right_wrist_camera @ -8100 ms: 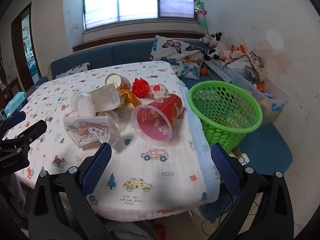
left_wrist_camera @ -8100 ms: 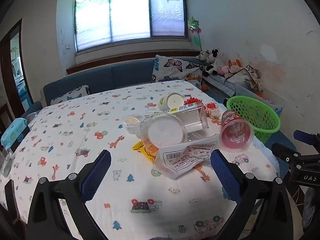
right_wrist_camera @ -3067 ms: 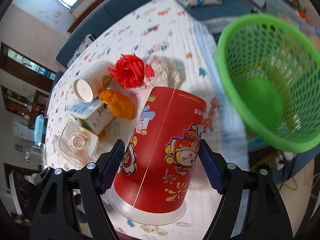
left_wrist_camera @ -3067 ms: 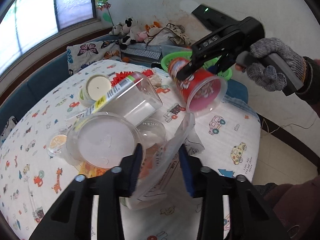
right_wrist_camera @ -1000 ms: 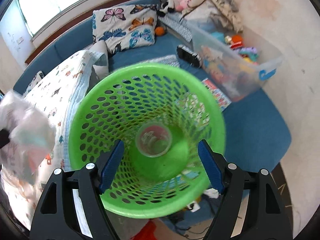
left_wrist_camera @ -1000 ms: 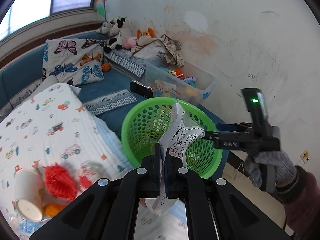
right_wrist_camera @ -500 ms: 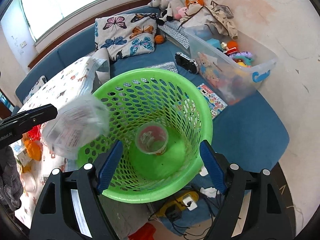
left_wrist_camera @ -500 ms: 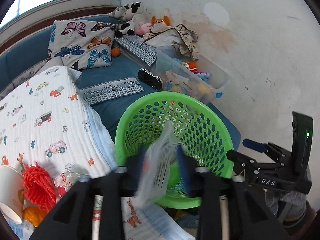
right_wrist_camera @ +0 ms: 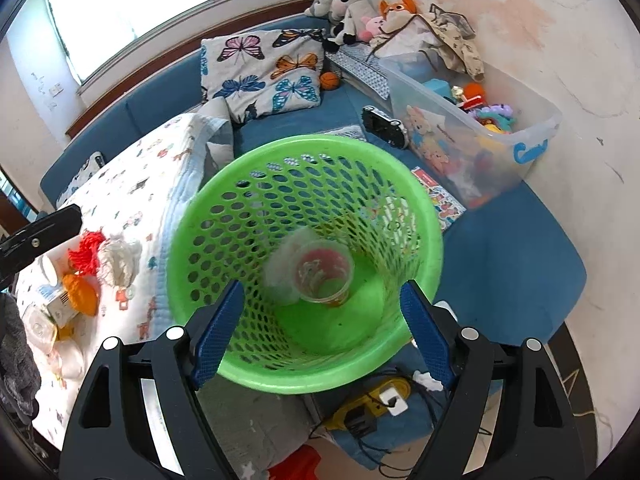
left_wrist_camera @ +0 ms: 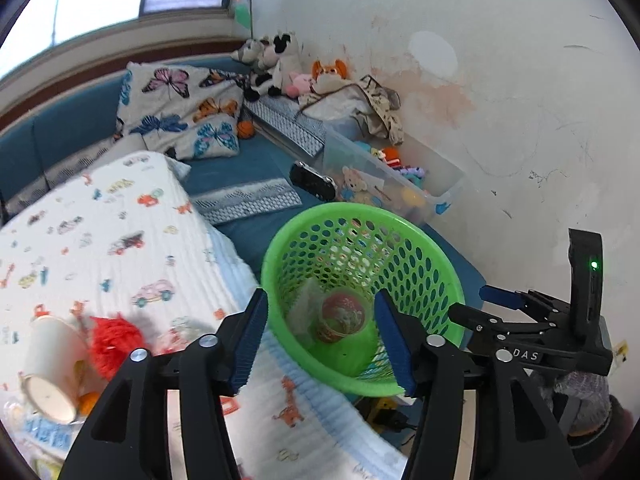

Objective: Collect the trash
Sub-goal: 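Open the left gripper to drop the wrapper bag into the green basket, then move both tools back over the table toward the remaining trash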

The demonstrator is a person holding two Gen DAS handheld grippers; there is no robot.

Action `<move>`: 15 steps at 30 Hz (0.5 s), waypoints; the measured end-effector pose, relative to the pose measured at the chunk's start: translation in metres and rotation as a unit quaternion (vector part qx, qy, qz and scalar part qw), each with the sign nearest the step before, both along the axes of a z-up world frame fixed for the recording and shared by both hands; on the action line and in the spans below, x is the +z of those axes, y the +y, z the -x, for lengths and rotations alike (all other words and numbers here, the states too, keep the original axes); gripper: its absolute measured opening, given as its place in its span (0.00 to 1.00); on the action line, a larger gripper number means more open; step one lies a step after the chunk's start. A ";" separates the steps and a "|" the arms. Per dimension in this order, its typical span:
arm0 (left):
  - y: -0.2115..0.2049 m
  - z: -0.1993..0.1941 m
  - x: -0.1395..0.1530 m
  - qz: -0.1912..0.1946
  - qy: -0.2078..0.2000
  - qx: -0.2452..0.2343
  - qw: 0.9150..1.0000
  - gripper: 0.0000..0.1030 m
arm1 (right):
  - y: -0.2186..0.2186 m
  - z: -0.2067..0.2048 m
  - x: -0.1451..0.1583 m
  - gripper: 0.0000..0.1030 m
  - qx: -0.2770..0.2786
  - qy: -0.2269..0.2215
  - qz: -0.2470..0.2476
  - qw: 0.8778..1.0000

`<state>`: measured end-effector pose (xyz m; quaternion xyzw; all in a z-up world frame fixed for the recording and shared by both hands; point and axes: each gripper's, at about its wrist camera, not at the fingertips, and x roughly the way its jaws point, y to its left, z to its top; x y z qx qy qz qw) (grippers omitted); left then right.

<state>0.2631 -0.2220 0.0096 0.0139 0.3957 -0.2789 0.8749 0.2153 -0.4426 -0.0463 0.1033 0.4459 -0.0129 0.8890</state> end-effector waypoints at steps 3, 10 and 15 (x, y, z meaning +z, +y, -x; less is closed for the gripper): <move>0.015 0.014 0.007 -0.002 -0.016 0.004 1.000 0.54 | 0.013 0.004 0.003 0.79 0.011 -0.004 -0.001 1.000; 0.056 0.046 0.015 -0.005 -0.043 0.022 0.999 0.55 | 0.051 0.017 0.008 0.79 0.047 -0.013 -0.010 0.999; 0.092 0.062 0.016 -0.005 -0.051 0.045 0.998 0.56 | 0.085 0.023 0.011 0.80 0.080 -0.019 -0.011 0.997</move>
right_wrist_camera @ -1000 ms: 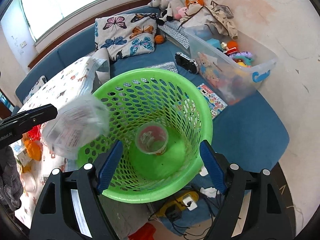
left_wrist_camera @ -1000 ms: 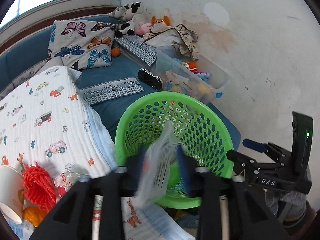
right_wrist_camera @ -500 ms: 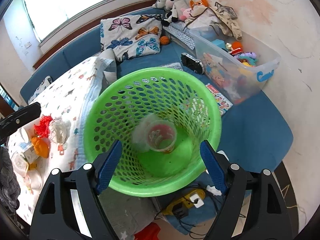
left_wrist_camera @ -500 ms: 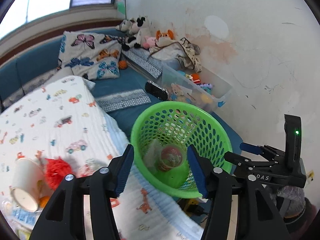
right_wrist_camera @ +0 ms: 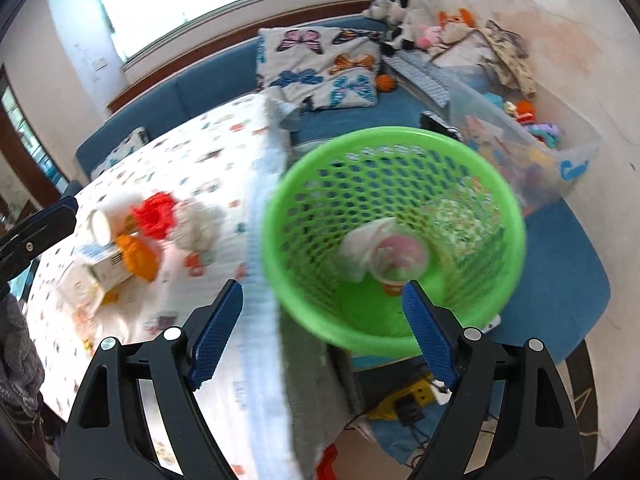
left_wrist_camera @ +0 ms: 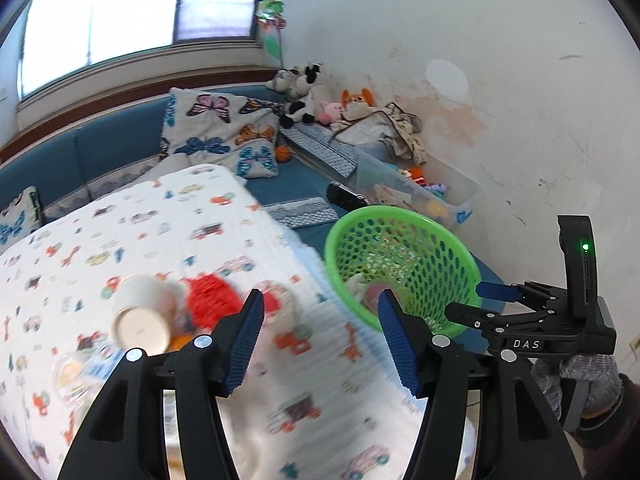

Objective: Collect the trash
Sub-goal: 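Move both tools back over the table toward the remaining trash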

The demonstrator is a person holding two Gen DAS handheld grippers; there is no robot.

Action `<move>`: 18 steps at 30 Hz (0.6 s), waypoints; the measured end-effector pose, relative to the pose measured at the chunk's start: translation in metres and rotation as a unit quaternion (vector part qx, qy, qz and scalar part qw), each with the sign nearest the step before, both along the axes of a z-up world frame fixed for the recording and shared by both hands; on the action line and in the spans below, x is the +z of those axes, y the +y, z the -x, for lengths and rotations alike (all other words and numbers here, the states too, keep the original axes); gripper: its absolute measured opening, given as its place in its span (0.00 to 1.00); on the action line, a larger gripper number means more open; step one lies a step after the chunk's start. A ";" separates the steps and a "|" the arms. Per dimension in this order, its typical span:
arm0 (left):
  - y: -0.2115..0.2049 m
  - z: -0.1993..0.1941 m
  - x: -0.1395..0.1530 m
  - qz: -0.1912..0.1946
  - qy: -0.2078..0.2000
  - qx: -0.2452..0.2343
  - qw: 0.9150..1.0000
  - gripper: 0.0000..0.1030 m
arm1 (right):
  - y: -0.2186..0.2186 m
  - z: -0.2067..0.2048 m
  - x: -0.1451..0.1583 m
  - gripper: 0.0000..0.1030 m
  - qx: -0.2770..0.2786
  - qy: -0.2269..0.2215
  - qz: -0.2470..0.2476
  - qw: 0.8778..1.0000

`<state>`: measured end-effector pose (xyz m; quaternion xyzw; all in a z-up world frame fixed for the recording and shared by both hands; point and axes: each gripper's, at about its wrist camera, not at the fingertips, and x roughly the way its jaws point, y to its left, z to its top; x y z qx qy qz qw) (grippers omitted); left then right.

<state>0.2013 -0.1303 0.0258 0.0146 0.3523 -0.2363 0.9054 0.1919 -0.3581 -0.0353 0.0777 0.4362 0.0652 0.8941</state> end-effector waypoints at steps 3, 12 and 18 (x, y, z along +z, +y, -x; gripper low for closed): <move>0.023 0.010 0.000 -0.006 -0.011 0.013 1.000 0.57 | 0.017 0.001 0.003 0.81 0.015 -0.005 -0.004 1.000; 0.104 0.031 -0.008 -0.007 -0.012 0.076 0.997 0.59 | 0.066 0.000 0.007 0.81 0.055 -0.008 -0.007 0.998; 0.144 0.043 -0.016 0.008 -0.003 0.112 0.994 0.59 | 0.102 -0.001 0.010 0.81 0.096 -0.011 -0.005 0.995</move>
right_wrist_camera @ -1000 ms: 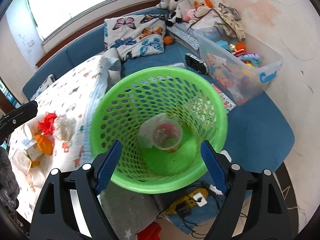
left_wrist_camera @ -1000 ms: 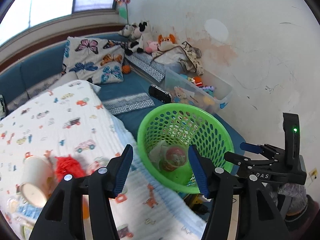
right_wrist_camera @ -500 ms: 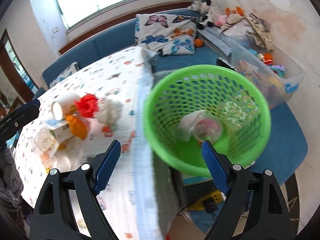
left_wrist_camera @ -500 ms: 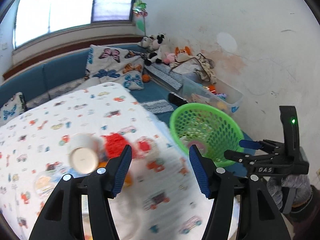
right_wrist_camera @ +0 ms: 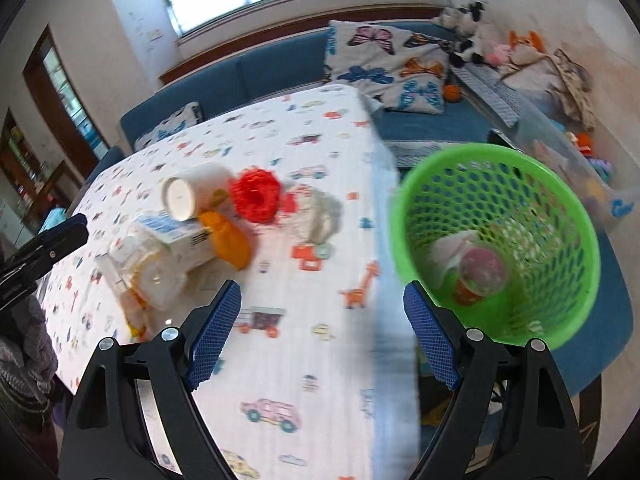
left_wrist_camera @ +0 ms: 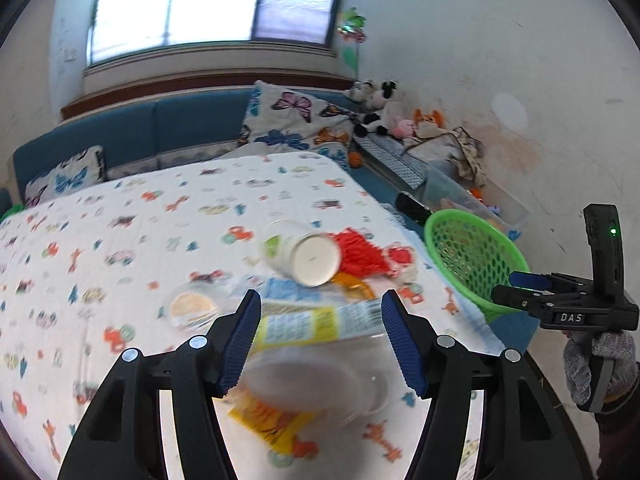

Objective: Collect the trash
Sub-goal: 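Move both tools back over the table toward the remaining trash, then grasp the large clear plastic container with the left gripper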

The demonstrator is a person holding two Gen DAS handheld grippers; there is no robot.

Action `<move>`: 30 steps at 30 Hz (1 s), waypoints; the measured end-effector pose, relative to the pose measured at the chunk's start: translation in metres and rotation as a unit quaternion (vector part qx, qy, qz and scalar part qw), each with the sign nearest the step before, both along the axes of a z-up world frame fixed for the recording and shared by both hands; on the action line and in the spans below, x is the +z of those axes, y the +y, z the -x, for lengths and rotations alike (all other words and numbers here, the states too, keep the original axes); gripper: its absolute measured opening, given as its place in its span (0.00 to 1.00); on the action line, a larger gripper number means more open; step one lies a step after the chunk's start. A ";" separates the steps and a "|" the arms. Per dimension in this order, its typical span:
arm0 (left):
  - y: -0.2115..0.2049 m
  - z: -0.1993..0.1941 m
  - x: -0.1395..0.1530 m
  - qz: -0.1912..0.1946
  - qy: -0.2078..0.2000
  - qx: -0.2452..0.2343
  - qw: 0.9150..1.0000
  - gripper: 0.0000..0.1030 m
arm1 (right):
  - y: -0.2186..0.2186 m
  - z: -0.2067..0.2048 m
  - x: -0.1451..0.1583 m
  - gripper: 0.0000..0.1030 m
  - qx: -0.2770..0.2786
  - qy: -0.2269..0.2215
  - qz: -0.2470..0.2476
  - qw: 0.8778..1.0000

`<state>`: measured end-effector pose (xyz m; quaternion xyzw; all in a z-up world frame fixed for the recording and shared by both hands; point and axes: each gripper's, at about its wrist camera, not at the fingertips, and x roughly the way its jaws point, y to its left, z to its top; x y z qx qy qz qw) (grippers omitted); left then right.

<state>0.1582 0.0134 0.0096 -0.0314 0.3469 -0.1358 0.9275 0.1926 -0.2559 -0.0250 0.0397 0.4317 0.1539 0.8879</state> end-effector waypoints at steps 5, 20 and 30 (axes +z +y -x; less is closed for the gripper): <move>0.023 0.014 -0.012 0.004 0.012 0.013 1.000 0.62 | 0.030 -0.001 0.005 0.81 0.041 -0.007 0.010 0.999; 0.004 0.028 -0.050 0.000 0.018 -0.006 1.000 0.90 | 0.054 -0.008 0.006 0.81 0.072 -0.009 0.008 0.997; 0.008 0.015 -0.068 0.018 0.033 0.009 0.999 0.92 | 0.056 -0.005 -0.002 0.81 0.077 -0.001 0.008 0.997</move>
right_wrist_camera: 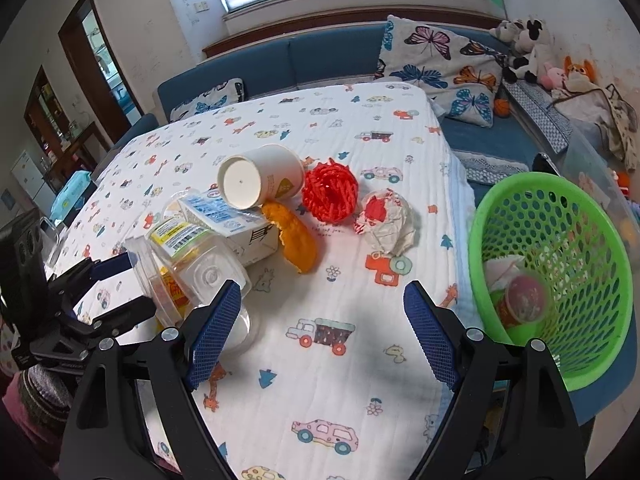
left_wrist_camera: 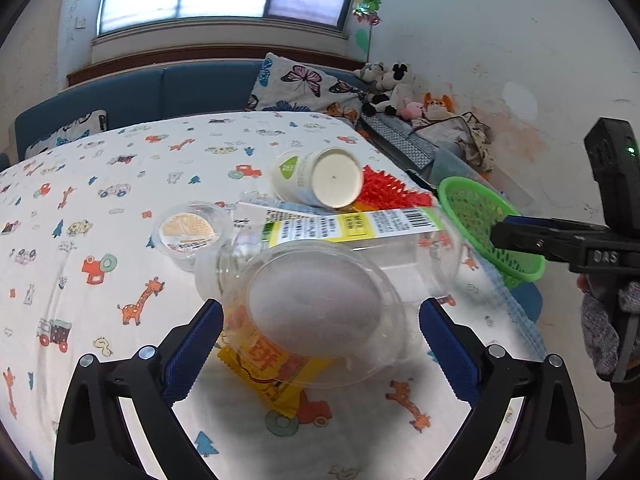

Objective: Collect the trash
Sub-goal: 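Grasp the large clear plastic container with the left gripper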

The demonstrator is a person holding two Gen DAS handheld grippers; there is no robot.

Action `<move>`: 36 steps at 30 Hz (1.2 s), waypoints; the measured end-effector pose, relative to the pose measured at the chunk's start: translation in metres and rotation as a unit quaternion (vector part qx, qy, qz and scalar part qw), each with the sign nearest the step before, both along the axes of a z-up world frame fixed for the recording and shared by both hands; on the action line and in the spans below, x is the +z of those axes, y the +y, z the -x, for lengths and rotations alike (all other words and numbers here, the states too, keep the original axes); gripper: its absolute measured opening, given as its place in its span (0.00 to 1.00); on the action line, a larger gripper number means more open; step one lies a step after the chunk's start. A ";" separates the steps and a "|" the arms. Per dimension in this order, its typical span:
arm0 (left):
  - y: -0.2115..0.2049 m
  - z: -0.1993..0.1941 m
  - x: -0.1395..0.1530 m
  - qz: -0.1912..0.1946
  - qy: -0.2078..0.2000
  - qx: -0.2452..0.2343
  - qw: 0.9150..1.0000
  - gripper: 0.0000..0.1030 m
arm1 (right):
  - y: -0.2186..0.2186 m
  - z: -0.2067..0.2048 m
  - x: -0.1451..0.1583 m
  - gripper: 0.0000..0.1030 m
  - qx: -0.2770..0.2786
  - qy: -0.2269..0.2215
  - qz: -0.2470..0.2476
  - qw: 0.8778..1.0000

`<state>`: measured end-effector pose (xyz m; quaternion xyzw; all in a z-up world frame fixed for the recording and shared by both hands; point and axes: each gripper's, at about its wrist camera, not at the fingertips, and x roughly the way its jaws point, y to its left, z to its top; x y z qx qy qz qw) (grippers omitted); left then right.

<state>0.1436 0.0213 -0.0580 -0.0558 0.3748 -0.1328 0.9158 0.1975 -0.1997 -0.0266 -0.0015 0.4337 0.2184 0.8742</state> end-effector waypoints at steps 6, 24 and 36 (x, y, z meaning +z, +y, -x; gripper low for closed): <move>0.005 0.000 0.002 0.018 -0.007 -0.004 1.000 0.93 | 0.007 0.006 -0.007 0.81 0.014 0.004 0.004 1.000; 0.000 -0.010 -0.007 0.021 0.003 -0.007 1.000 0.93 | 0.015 0.026 -0.026 0.81 0.023 0.008 0.007 1.000; 0.007 0.006 0.011 0.020 -0.029 -0.010 0.999 0.87 | 0.043 0.045 -0.045 0.81 0.063 0.010 0.004 0.998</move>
